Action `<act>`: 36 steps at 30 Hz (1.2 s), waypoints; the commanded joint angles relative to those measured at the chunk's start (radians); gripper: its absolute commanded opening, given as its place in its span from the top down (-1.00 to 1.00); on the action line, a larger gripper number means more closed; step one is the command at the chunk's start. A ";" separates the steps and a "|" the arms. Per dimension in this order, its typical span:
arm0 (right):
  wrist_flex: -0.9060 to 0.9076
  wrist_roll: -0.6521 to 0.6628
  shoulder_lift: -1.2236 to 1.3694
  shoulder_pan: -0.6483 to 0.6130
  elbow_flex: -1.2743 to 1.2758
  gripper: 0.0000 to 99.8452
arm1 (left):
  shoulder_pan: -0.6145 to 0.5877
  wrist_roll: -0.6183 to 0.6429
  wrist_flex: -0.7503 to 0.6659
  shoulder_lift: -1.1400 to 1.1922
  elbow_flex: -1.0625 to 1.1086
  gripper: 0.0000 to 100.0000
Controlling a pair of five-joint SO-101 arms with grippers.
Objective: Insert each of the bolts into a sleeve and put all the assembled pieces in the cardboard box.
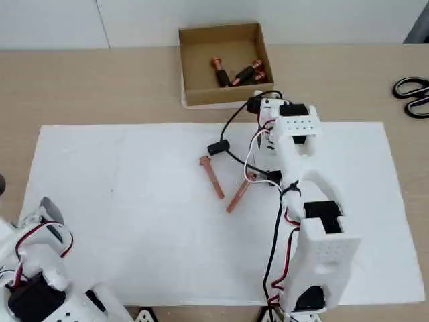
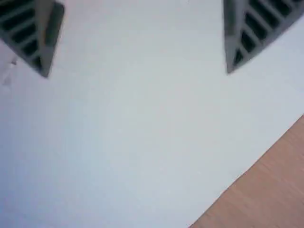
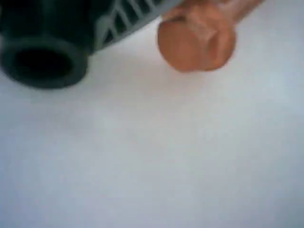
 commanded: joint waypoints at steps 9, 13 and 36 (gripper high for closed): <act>-0.010 0.002 0.008 -0.001 -0.011 0.68 | 0.006 0.002 0.002 -0.008 -0.013 0.55; -0.012 0.002 0.015 -0.001 -0.011 0.68 | 0.006 0.002 0.002 -0.008 -0.013 0.55; 0.282 0.109 -0.257 0.025 -0.322 0.99 | 0.009 -0.017 -0.003 0.000 -0.016 0.55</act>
